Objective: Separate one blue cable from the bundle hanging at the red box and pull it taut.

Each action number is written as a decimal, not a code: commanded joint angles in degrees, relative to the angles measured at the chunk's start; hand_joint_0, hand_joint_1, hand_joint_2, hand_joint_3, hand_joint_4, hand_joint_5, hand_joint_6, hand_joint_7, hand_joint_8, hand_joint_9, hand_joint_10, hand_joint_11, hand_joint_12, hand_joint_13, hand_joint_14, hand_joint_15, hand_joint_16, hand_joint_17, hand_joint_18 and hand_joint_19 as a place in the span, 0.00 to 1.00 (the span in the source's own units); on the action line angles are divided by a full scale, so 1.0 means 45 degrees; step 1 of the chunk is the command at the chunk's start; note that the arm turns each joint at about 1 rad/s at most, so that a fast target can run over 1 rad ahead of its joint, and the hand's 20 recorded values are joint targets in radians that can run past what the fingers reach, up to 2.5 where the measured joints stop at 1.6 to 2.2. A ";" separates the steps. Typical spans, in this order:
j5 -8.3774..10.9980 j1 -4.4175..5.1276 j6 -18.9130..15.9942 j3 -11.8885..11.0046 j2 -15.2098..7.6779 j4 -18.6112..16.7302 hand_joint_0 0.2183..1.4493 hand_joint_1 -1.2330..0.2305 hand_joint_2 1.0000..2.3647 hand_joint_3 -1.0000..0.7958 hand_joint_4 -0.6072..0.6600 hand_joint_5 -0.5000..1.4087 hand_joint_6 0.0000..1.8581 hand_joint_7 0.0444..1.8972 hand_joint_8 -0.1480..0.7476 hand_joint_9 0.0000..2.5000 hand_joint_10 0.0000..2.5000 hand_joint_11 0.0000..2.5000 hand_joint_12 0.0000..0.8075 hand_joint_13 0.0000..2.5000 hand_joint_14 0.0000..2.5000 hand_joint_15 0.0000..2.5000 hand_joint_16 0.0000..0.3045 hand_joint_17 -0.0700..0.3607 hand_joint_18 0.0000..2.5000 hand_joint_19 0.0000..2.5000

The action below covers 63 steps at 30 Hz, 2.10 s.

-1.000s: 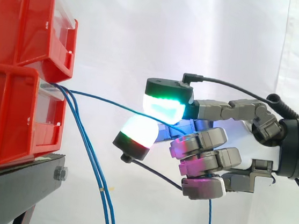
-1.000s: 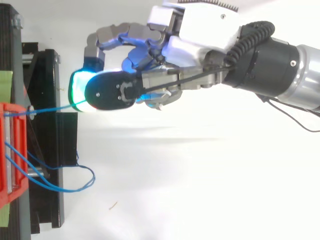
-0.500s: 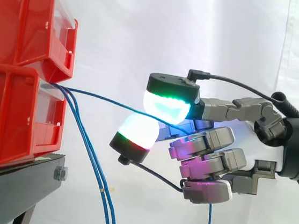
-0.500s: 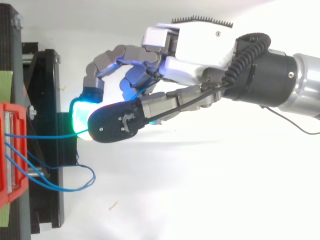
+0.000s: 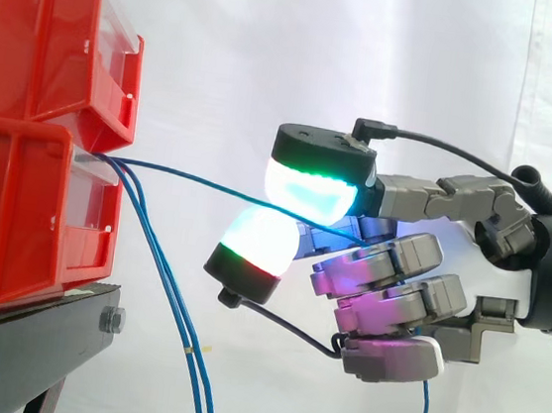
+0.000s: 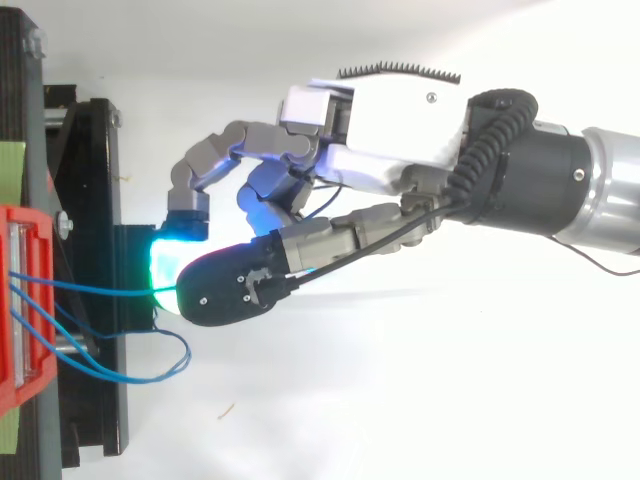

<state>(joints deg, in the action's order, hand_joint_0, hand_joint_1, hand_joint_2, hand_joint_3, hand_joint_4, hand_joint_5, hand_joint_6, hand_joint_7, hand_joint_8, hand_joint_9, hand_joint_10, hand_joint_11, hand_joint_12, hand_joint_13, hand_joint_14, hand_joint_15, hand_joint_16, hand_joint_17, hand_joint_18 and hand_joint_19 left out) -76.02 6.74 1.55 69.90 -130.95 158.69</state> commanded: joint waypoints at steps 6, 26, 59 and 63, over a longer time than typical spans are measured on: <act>0.0000 0.0025 0.0007 -0.0006 -0.0001 0.0028 0.33 0.36 0.01 0.47 0.63 0.16 0.48 0.47 0.57 0.35 0.62 0.49 0.47 0.49 0.49 0.54 0.17 0.44 0.55 0.48; 0.0000 0.0084 0.0026 -0.0006 -0.0001 0.0028 0.33 0.33 0.01 0.52 0.47 0.17 0.50 0.56 0.56 0.37 0.65 0.50 0.46 0.52 0.43 0.58 0.17 0.43 0.56 0.48; 0.0000 0.0182 0.0046 0.0013 -0.0001 0.0028 0.30 0.47 0.00 0.28 0.53 0.19 0.48 0.63 0.52 0.40 0.55 0.58 0.43 0.52 0.44 0.60 0.15 0.40 0.54 0.50; 0.0000 0.0182 0.0046 0.0013 -0.0001 0.0048 0.30 0.42 0.00 0.28 0.53 0.19 0.48 0.62 0.53 0.40 0.55 0.58 0.43 0.52 0.43 0.60 0.15 0.40 0.54 0.50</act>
<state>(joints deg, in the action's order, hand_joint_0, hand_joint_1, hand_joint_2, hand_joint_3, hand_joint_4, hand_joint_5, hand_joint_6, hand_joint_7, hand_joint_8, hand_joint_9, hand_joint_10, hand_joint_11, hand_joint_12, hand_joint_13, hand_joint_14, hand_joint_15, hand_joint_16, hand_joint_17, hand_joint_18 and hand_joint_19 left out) -76.03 7.54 1.75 69.94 -130.97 158.87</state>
